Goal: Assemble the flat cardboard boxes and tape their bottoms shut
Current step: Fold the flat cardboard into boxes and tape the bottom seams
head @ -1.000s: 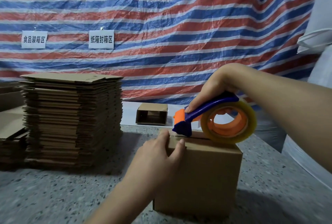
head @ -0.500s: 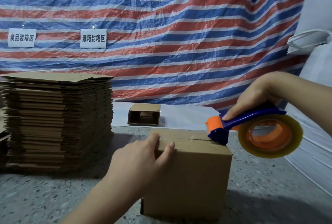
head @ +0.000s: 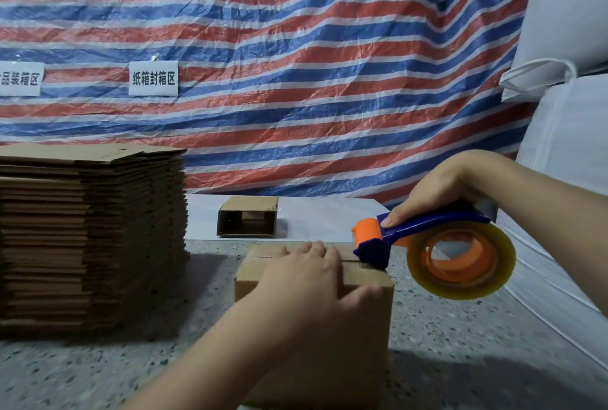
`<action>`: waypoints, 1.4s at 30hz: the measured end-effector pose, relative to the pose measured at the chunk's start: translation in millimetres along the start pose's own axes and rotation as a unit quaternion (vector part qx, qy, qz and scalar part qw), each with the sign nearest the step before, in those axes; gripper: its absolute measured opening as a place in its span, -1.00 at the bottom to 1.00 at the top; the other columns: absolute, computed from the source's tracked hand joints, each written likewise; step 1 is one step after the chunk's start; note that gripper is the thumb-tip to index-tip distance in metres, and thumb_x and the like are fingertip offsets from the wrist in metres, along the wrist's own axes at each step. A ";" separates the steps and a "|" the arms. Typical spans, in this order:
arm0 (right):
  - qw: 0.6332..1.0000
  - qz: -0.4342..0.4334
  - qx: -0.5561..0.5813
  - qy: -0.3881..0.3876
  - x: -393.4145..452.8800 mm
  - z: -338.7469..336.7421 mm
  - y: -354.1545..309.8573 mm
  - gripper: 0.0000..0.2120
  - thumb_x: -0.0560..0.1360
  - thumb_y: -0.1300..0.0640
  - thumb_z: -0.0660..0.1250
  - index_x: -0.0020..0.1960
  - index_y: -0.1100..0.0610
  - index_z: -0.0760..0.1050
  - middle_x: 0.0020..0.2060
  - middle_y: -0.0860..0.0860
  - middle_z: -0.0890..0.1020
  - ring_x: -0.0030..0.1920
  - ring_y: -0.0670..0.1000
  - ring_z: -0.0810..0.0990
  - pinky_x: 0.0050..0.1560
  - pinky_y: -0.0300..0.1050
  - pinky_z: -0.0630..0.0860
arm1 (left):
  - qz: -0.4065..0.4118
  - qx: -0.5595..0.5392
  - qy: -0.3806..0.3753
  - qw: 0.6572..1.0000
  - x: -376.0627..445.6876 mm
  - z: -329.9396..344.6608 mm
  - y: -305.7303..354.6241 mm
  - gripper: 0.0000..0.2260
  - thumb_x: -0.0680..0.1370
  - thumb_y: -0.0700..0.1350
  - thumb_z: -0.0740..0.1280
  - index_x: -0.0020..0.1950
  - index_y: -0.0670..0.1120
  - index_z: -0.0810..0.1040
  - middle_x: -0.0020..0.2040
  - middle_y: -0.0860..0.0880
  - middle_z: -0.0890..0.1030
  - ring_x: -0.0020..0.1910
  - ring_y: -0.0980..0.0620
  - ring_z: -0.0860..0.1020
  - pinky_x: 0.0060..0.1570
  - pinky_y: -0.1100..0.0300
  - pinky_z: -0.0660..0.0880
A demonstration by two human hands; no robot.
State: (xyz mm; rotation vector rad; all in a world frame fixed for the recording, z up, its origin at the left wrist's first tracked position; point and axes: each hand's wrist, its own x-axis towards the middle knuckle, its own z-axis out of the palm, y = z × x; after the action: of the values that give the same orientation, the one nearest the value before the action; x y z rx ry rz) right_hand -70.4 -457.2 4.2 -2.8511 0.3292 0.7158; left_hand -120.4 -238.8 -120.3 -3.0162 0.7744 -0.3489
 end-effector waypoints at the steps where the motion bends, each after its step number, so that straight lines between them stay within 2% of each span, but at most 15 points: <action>1: 1.000 -0.006 -0.001 0.001 1.4 0.0 1.8 0.05 -0.13 -0.45 0.58 0.18 0.16 0.56 -0.18 0.09 0.75 -0.26 0.03 0.72 -0.25 -0.14 0.64 | 0.005 0.019 -0.005 1.000 1.9 1.3 1.3 -0.23 0.51 0.44 -0.05 0.55 -0.04 0.20 0.52 -0.07 0.31 0.49 -0.06 0.27 0.46 -0.09 0.22; 4: 1.000 -0.023 -0.001 0.001 3.5 -0.8 7.5 0.02 -0.10 -0.46 0.57 0.18 0.15 0.57 -0.16 0.08 0.74 -0.24 0.03 0.71 -0.22 -0.14 0.63 | 0.001 0.033 -0.005 0.999 3.7 3.3 -1.3 -0.29 0.50 0.45 -0.02 0.40 -0.03 0.33 0.38 -0.06 0.43 0.35 -0.07 0.39 0.33 -0.09 0.34; 7: 1.000 -0.012 0.002 0.005 0.5 -3.2 23.0 -0.05 -0.03 -0.45 0.55 0.14 0.16 0.58 -0.18 0.08 0.73 -0.27 0.03 0.71 -0.24 -0.15 0.63 | 0.000 0.037 0.004 0.999 3.7 5.2 -2.9 -0.32 0.50 0.44 -0.04 0.38 -0.02 0.33 0.38 -0.05 0.42 0.36 -0.06 0.38 0.32 -0.11 0.34; 11: 1.000 -0.003 0.009 -0.008 -0.3 5.0 53.0 -0.03 -0.08 -0.52 0.55 0.09 0.14 0.62 -0.14 0.08 0.73 -0.20 0.03 0.69 -0.10 -0.12 0.61 | 0.022 0.043 0.000 0.999 4.2 8.8 -2.8 -0.33 0.52 0.42 -0.10 0.57 0.14 0.06 0.55 -0.07 0.24 0.52 -0.08 0.21 0.43 -0.13 0.24; 13: 1.000 -0.006 0.005 -0.021 3.1 14.9 55.5 -0.10 0.00 -0.54 0.49 0.08 0.12 0.62 -0.14 0.06 0.73 -0.19 0.02 0.69 -0.06 -0.13 0.60 | 0.037 0.035 -0.009 0.999 3.8 5.0 -4.0 -0.36 0.53 0.41 -0.10 0.57 0.21 -0.02 0.54 -0.06 0.25 0.50 -0.09 0.24 0.39 -0.08 0.28; 17: 1.000 -0.011 0.014 -0.016 11.6 26.3 49.6 -0.17 0.16 -0.49 0.41 0.17 0.12 0.58 -0.11 0.05 0.73 -0.16 0.01 0.69 -0.06 -0.15 0.61 | 0.052 0.012 -0.014 0.999 9.2 -7.9 -1.0 -0.36 0.48 0.48 0.01 0.36 0.09 0.35 0.35 0.01 0.46 0.20 0.02 0.47 0.02 0.11 0.39; 19: 1.000 -0.011 0.021 -0.011 13.4 27.3 49.9 -0.17 0.16 -0.49 0.41 0.19 0.11 0.57 -0.08 0.05 0.73 -0.12 0.02 0.69 -0.05 -0.15 0.61 | 0.058 -0.034 -0.019 0.998 14.2 -9.6 10.0 -0.34 0.44 0.50 0.07 0.30 0.03 0.38 0.44 -0.03 0.38 0.28 0.01 0.42 0.18 0.09 0.39; 22: 1.000 -0.009 0.020 -0.005 15.7 29.4 52.7 -0.16 0.14 -0.50 0.40 0.18 0.10 0.57 -0.11 0.03 0.74 -0.13 0.00 0.71 -0.10 -0.18 0.62 | 0.087 -0.021 -0.009 0.996 16.8 -1.3 21.1 -0.34 0.51 0.42 0.10 0.50 0.09 0.20 0.55 0.01 0.23 0.47 -0.03 0.26 0.40 -0.01 0.24; 25: 0.998 -0.027 0.051 -0.006 15.1 28.1 65.0 -0.10 0.10 -0.49 0.45 0.20 0.12 0.57 -0.11 0.05 0.74 -0.15 0.01 0.70 -0.09 -0.15 0.62 | 0.105 0.002 0.009 0.994 19.6 4.7 15.9 -0.38 0.55 0.38 0.05 0.53 0.12 0.17 0.54 0.04 0.25 0.49 -0.02 0.22 0.41 -0.03 0.22; 28: 0.996 -0.029 0.088 -0.009 8.7 16.6 83.9 0.04 -0.06 -0.51 0.55 0.20 0.16 0.58 -0.03 0.10 0.73 -0.04 0.08 0.69 0.12 -0.06 0.60 | 0.106 0.000 0.009 0.994 22.0 6.2 13.4 -0.36 0.53 0.39 0.03 0.56 0.14 0.13 0.54 0.06 0.24 0.50 -0.02 0.21 0.42 -0.03 0.21; 31: 1.000 0.006 -0.004 -0.024 0.0 19.1 83.0 -0.12 0.07 -0.55 0.46 0.09 0.12 0.62 -0.12 0.05 0.73 -0.13 0.03 0.68 -0.02 -0.13 0.59 | 0.106 -0.001 0.020 0.994 20.9 8.9 13.7 -0.37 0.53 0.40 0.02 0.54 0.14 0.16 0.53 0.05 0.26 0.49 -0.02 0.23 0.42 -0.05 0.23; 36: 0.987 0.052 -0.145 0.043 16.4 51.8 44.8 -0.28 0.23 -0.57 0.37 -0.02 0.05 0.62 -0.14 0.00 0.71 -0.17 0.02 0.69 -0.11 -0.13 0.58 | 0.110 -0.005 0.018 0.994 20.0 8.8 14.1 -0.38 0.54 0.39 0.01 0.57 0.23 0.04 0.57 0.08 0.19 0.52 -0.02 0.19 0.44 -0.06 0.21; 39: 0.957 0.066 -0.267 0.088 29.2 88.4 39.0 -0.30 0.30 -0.50 0.39 0.10 0.08 0.61 -0.20 -0.05 0.60 -0.26 -0.02 0.56 -0.20 -0.12 0.50 | 0.113 -0.009 0.008 0.994 20.4 6.1 14.8 -0.39 0.55 0.38 0.03 0.56 0.24 0.04 0.58 0.07 0.18 0.53 -0.03 0.17 0.45 -0.08 0.19; 41: 0.962 0.054 -0.233 0.135 44.8 116.3 51.5 -0.31 0.38 -0.49 0.31 0.16 0.09 0.60 -0.08 -0.01 0.65 -0.19 0.04 0.56 -0.16 -0.10 0.46 | 0.110 -0.011 0.007 0.994 20.4 5.2 14.9 -0.41 0.55 0.37 0.04 0.55 0.23 0.09 0.57 0.06 0.19 0.53 -0.04 0.18 0.45 -0.10 0.18; 42: 0.965 0.045 -0.189 0.174 53.2 130.1 59.4 -0.34 0.40 -0.49 0.28 0.08 0.08 0.60 -0.07 0.00 0.68 -0.16 0.04 0.59 -0.13 -0.10 0.48 | 0.109 -0.012 0.007 0.994 20.1 5.5 14.9 -0.42 0.56 0.37 0.05 0.55 0.23 0.10 0.57 0.06 0.19 0.52 -0.04 0.19 0.45 -0.11 0.19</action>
State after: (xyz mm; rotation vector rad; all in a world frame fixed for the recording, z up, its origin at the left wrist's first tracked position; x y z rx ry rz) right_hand -97.4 -493.3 -141.6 -3.3494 0.4122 0.3113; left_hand -109.1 -261.7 -122.4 -2.9133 1.1021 -0.3587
